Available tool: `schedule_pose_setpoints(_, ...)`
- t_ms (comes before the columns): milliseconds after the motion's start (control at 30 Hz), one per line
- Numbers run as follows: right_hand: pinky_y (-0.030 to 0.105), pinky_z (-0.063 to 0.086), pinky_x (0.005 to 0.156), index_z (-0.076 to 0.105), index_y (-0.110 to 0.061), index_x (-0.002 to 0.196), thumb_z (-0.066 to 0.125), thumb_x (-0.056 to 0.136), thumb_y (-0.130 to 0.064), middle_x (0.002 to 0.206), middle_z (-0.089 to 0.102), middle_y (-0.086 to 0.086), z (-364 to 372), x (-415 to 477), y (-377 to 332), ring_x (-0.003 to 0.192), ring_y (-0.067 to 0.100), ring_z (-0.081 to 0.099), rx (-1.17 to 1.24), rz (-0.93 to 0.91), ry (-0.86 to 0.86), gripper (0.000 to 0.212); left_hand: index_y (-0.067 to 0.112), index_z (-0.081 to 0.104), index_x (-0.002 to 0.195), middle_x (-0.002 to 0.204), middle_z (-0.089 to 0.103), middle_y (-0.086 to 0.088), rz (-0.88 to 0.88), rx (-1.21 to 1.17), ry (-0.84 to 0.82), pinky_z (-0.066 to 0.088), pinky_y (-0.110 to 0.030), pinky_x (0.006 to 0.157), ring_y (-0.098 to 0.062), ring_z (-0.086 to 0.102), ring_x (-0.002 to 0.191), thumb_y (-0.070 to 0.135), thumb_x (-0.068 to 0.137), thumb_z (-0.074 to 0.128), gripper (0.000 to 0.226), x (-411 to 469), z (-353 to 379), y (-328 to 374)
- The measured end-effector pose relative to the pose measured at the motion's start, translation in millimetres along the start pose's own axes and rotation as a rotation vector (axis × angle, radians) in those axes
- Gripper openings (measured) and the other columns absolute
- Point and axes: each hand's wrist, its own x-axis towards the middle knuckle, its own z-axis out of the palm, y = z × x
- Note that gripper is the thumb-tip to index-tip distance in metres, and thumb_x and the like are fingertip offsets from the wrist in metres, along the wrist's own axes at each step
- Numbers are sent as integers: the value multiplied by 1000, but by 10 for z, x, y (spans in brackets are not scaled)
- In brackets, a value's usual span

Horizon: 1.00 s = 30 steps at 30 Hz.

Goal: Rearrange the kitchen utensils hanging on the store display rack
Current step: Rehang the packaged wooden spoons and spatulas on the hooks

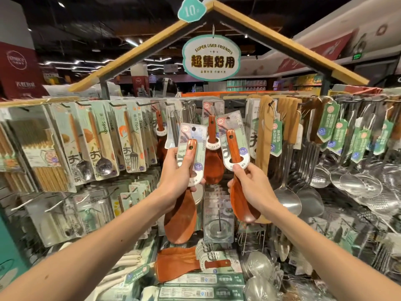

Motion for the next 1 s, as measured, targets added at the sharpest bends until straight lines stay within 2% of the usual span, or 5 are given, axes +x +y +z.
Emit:
schedule_pose_setpoints(233, 25, 42, 62, 62, -33, 106, 44, 103, -41, 58, 67, -15, 220, 365, -149, 55, -2, 61, -57, -70, 40, 20, 22, 42, 118, 91, 70, -5, 27, 25, 18, 43, -27, 40, -28, 72, 62, 38, 105, 45, 21, -16, -114, 61)
schedule_pose_setpoints(467, 39, 54, 75, 60, -34, 97, 44, 102, -45, 77, 72, 0, 412, 580, -136, 73, 20, 69, -26, -45, 65, 20, 26, 44, 104, 67, 70, 4, 41, -8, 22, 44, -27, 41, -27, 70, 58, 35, 105, 46, 9, 52, -184, 47)
schedule_pose_setpoints(567, 45, 56, 83, 61, -35, 98, 44, 101, -48, 83, 73, 1, 452, 700, -49, 81, 23, 71, -30, -30, 77, 21, 26, 43, 106, 80, 70, -4, 34, 3, 29, 45, -29, 43, -28, 71, 60, 35, 105, 45, 10, 77, -203, 14)
schedule_pose_setpoints(800, 39, 46, 95, 56, -25, 137, 39, 102, -52, 126, 64, 0, 489, 961, 94, 113, 23, 59, -210, 53, 42, 47, 26, 43, 107, 97, 68, -14, 31, 23, 22, 45, -28, 39, -28, 72, 60, 36, 104, 45, 11, 138, -197, -61)
schedule_pose_setpoints(1000, 33, 43, 86, 59, -21, 134, 41, 102, -49, 127, 65, 3, 531, 1157, 170, 115, 25, 58, -288, 48, 57, 46, 25, 43, 108, 109, 66, -16, 11, 28, 7, 47, -27, 40, -30, 73, 65, 37, 104, 45, 13, 156, -198, -68)
